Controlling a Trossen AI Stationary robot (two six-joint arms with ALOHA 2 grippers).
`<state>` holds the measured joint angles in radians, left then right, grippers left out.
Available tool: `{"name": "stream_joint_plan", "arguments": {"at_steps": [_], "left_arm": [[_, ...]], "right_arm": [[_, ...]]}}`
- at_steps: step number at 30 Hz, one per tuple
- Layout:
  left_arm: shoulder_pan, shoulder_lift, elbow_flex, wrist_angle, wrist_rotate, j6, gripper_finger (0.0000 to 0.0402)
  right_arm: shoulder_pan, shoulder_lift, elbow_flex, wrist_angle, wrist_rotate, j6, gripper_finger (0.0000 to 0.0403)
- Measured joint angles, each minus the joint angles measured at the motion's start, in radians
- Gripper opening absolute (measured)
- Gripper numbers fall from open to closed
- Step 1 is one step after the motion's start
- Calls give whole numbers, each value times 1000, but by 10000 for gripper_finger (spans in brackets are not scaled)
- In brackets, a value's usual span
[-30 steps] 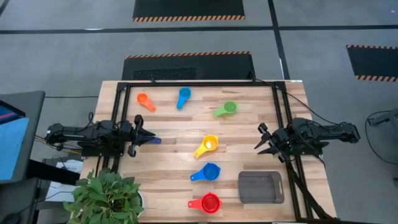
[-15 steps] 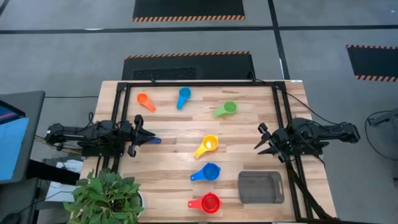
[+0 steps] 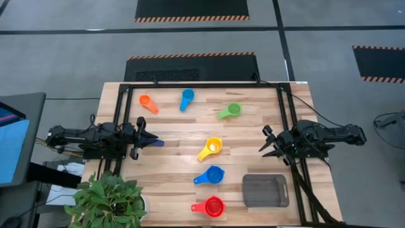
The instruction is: Nest measuring cups in basket
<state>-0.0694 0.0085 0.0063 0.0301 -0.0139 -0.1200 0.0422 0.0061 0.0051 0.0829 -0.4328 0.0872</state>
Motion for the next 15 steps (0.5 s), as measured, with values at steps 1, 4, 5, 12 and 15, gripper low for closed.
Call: {"name": "stream_joint_plan", "arguments": {"at_steps": [1, 4, 5, 12, 15], "left_arm": [[0, 0, 0, 0, 0, 0, 55], [0, 0, 0, 1, -3, 11, 55], [-1, 0, 0, 3, -17, 39, 55], [-1, 0, 0, 14, -76, 156, 55], [-1, 0, 0, 14, -76, 98, 55]], "right_arm": [[0, 0, 0, 0, 0, 0, 133], [0, 0, 0, 0, 0, 0, 134], [0, 0, 0, 0, 0, 0, 135], [0, 0, 0, 0, 0, 0, 143], [0, 0, 0, 0, 0, 0, 145]]}}
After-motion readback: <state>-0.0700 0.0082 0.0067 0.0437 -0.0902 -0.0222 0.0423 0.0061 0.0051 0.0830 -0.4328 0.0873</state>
